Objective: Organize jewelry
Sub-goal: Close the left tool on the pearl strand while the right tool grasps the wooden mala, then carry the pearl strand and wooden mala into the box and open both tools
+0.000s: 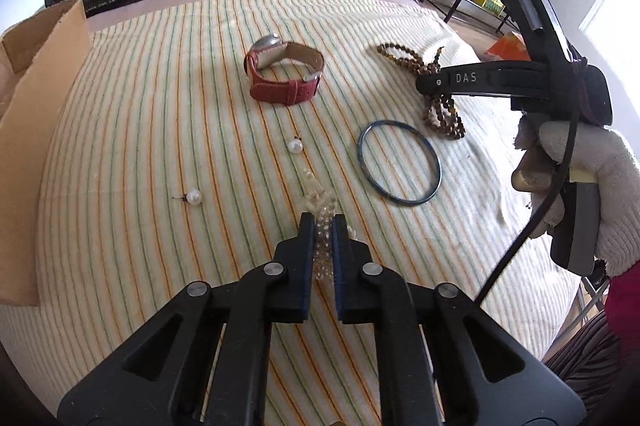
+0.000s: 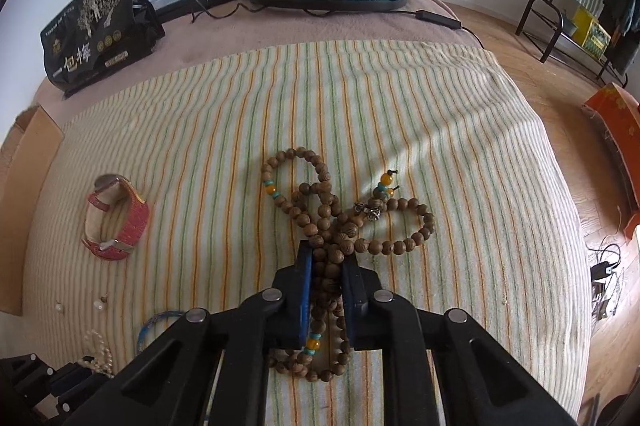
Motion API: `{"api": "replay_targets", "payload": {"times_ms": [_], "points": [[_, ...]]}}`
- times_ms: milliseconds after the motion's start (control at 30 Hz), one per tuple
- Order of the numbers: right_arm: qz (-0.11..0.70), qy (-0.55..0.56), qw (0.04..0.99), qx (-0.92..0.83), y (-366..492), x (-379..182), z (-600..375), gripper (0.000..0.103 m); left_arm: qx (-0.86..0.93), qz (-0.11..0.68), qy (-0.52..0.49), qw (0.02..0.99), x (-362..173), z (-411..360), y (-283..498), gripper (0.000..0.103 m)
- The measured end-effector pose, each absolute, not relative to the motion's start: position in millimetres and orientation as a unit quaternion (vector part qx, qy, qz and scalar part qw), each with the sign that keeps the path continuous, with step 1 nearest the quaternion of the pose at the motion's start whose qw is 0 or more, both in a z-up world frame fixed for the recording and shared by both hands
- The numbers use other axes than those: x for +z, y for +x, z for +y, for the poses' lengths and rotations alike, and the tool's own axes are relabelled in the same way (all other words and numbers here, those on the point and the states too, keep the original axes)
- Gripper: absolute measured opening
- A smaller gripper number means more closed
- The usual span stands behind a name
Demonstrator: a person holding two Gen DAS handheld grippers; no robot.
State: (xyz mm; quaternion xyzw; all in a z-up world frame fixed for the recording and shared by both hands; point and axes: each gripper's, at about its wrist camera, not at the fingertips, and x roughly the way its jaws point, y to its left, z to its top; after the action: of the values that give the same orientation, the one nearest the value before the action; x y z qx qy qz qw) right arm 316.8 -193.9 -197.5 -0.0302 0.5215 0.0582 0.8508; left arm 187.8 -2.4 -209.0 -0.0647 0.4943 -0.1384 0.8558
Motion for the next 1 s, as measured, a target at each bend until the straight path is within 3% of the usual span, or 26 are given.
{"api": "replay_targets", "payload": {"times_ms": [1000], "points": [[0.386,0.004,0.914,0.125,253,-72,-178,0.011,-0.143,0.375,-0.127,0.907,-98,48,149,0.004]]}}
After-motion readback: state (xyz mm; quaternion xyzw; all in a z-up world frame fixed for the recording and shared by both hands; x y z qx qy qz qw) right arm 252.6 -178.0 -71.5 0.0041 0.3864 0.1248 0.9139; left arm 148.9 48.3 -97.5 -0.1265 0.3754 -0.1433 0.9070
